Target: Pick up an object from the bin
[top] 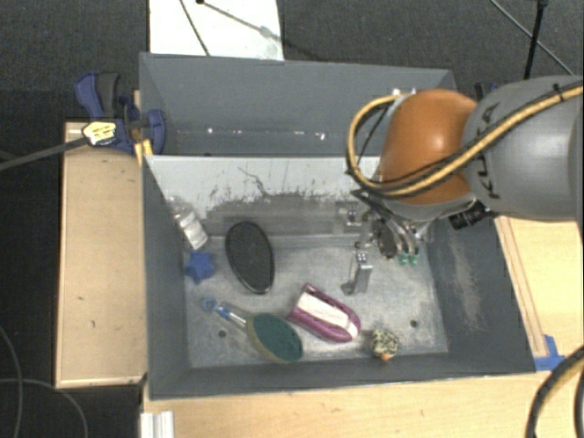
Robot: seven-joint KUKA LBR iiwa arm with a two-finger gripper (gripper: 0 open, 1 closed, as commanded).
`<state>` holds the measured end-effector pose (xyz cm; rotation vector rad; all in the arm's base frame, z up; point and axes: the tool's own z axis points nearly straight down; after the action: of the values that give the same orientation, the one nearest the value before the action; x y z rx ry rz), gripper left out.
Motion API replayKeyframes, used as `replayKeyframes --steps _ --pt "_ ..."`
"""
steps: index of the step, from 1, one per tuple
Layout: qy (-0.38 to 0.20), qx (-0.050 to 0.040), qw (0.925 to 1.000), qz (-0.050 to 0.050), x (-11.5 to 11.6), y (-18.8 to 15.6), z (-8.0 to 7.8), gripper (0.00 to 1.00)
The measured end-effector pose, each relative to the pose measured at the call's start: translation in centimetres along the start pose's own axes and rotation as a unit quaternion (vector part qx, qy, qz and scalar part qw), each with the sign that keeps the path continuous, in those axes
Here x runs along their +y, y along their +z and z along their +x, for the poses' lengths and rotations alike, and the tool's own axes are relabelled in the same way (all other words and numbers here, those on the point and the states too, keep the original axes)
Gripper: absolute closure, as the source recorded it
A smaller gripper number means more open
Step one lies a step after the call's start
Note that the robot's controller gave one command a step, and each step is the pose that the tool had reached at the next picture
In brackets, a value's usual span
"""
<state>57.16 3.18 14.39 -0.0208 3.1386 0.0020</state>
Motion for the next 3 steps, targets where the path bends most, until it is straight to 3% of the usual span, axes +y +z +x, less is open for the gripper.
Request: replayKeyframes --steps 1,2,3 --pt "0.044 0.0034 0.999 0.0 0.7 6.9 4.3 0.0" --pt "0.009 -0.0008 1.0 0.001 -9.7 7.2 4.4 0.0" --pt "-0.192 -0.0012 0.9814 0.001 -4.4 7.1 6.3 0.0"
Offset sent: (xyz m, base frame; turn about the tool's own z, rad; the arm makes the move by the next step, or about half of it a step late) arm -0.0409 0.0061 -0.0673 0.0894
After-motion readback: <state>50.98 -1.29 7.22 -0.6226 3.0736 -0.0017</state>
